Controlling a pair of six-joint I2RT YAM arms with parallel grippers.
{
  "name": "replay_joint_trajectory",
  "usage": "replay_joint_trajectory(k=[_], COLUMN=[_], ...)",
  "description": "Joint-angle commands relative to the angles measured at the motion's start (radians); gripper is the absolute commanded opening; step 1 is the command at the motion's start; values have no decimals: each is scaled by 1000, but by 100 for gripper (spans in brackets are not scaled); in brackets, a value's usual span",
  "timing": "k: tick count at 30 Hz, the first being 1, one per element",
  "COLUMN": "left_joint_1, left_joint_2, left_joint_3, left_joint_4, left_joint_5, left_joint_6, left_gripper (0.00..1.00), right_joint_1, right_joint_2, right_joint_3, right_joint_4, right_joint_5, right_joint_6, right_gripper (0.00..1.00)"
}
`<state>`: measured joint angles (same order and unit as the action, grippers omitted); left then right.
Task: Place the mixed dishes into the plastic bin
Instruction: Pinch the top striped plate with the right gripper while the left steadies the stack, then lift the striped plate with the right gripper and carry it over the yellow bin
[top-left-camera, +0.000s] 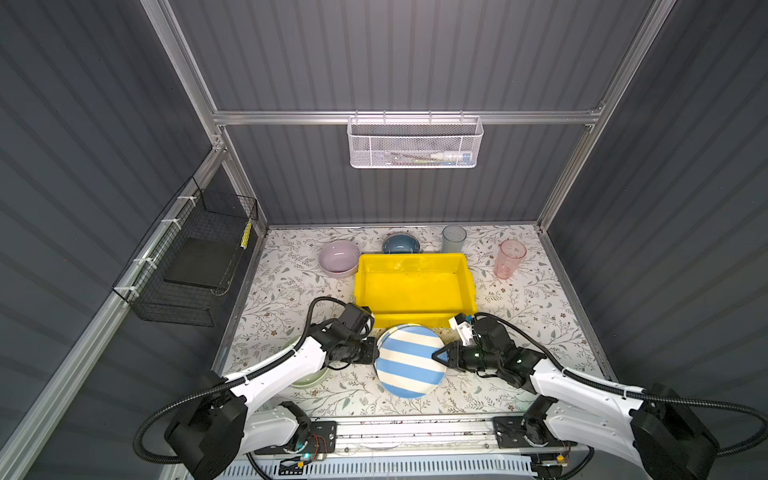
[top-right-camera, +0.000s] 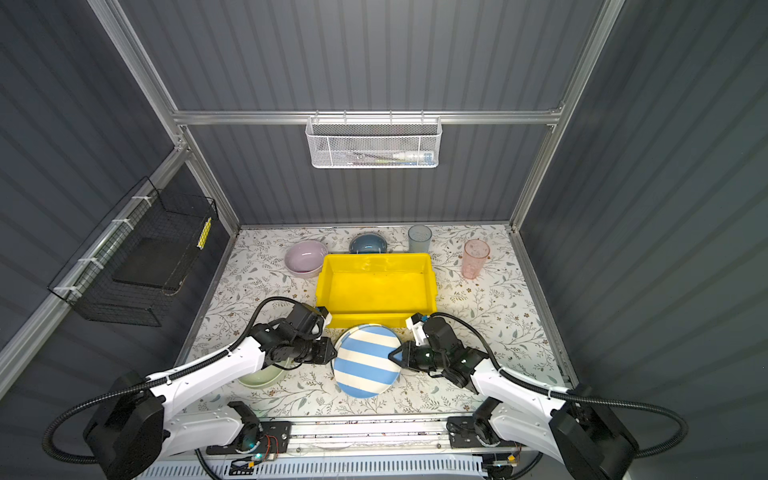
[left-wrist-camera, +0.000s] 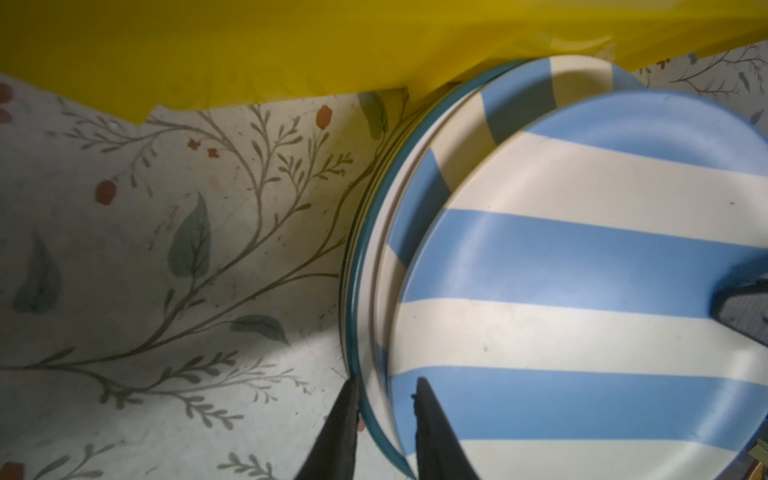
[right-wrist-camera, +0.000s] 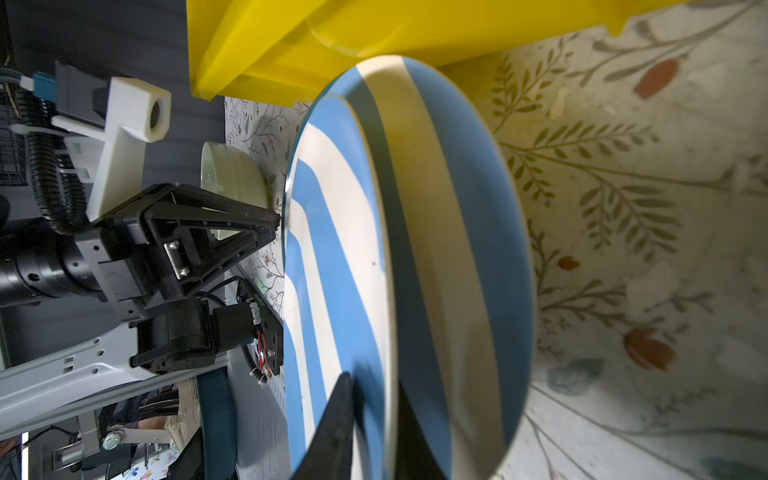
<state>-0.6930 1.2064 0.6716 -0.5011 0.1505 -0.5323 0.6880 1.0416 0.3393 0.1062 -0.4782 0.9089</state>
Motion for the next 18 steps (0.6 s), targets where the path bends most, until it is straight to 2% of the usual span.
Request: replay_joint_trajectory(k=[1,6,9,11,15,18], left_joint_1=[3,5,28,73,223,285], left_joint_2=[-37,-59,-39,-27,-13,29], left_joint_3=[75,195,267,302,319,345], left_joint_4=[-168,-258,-297,-303,-272,-262], left_joint_5=[-95,-156,-181,-175,-112,-117], left_joint_6=[12,38,72,98,155,198], left_gripper=[35,47,49,49,48,46], right_joint_1=[4,5,3,3,0,-15], right_joint_2=[-43,-101,-131,-140,-143,-134], right_joint_3=[56,129,179,210,293,370], right_joint_4=[-68,-193,-260,-298,-381,-424], right_joint_5=[9,-5,0,2,34,58], right_joint_6=[-33,-94,-124,-138,-176,-206], right_gripper=[13,11,10,9,9,9])
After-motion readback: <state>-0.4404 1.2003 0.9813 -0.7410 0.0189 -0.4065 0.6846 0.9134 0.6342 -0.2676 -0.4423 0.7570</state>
